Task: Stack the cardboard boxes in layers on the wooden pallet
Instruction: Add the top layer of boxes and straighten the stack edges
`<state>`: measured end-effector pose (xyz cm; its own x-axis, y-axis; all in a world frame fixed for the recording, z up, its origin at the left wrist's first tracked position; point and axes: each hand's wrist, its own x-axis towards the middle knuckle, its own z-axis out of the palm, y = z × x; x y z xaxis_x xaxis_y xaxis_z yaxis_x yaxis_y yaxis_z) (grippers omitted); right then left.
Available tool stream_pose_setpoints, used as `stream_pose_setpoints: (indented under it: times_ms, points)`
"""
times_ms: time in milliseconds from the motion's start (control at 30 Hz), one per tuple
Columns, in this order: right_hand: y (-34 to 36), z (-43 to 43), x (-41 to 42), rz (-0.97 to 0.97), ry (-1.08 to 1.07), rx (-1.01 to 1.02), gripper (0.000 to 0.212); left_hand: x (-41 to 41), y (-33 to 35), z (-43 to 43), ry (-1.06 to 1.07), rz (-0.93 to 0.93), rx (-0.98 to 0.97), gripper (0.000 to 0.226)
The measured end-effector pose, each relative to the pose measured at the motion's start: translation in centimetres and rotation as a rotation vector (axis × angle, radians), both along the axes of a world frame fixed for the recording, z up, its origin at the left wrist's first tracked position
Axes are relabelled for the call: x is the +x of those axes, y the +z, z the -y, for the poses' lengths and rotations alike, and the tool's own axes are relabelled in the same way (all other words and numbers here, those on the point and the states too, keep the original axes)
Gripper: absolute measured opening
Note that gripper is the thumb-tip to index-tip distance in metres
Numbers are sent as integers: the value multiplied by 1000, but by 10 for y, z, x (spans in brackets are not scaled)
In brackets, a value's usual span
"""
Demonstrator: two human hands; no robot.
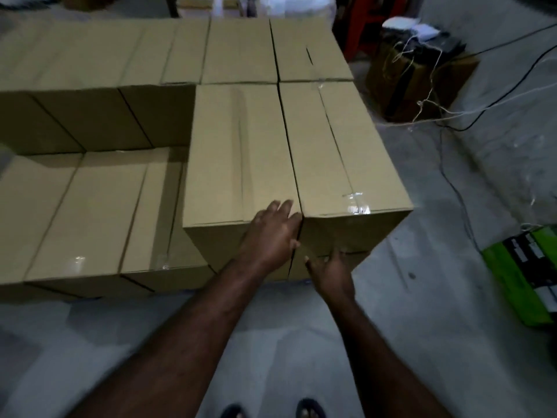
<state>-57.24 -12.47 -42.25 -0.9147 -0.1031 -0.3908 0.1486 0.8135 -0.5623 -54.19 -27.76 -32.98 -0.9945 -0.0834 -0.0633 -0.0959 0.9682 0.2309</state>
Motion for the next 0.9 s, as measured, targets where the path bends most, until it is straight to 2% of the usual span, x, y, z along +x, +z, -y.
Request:
stream_pose_setpoints:
  times_ms: [133,267,400,600,733,900]
  points:
    - [107,7,43,-91,256,136,83,56,85,18,108,130,-1,65]
    - [193,15,72,-198,479,106,77,111,168,28,240,81,39,60]
    - [247,38,93,-250,666,32,75,183,212,35,487,37,180,56]
    - [280,92,142,-321,969,-79,71,320,237,39,907,-25,230,45]
    - [285,126,211,-301,1182,-158,71,412,243,22,1189,-109,254,49]
    - [286,148,315,-240,1477,-220,76,515,233,-15,1528,-116,252,53]
